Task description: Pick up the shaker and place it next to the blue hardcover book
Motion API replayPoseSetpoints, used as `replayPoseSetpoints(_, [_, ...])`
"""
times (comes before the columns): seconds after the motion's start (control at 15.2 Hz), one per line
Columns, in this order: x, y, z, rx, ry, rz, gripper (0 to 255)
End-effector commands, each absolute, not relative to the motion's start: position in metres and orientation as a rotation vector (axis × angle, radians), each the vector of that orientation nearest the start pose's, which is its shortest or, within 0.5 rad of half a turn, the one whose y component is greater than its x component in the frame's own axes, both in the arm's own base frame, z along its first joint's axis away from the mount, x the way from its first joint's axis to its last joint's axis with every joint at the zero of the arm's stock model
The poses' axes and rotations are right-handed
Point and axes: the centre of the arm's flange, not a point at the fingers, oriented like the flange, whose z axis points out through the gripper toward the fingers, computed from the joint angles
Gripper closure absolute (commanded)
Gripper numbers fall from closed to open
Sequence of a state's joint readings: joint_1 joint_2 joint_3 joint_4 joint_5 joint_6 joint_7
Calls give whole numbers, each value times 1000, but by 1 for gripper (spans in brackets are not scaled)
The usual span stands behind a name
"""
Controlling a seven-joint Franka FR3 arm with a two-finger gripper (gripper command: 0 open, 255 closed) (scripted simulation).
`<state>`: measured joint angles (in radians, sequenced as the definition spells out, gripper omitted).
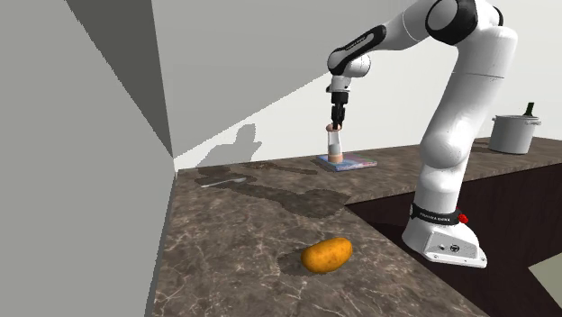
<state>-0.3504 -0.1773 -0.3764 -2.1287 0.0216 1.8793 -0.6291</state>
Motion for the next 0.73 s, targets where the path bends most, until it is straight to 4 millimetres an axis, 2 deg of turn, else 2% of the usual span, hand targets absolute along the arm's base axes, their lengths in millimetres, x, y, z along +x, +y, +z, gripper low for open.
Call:
replayPoseSetpoints(0.0, [367, -332, 462, -3019, 147, 18, 255])
replayPoseSetpoints(0.66, [367, -332, 406, -3019, 147, 18, 255])
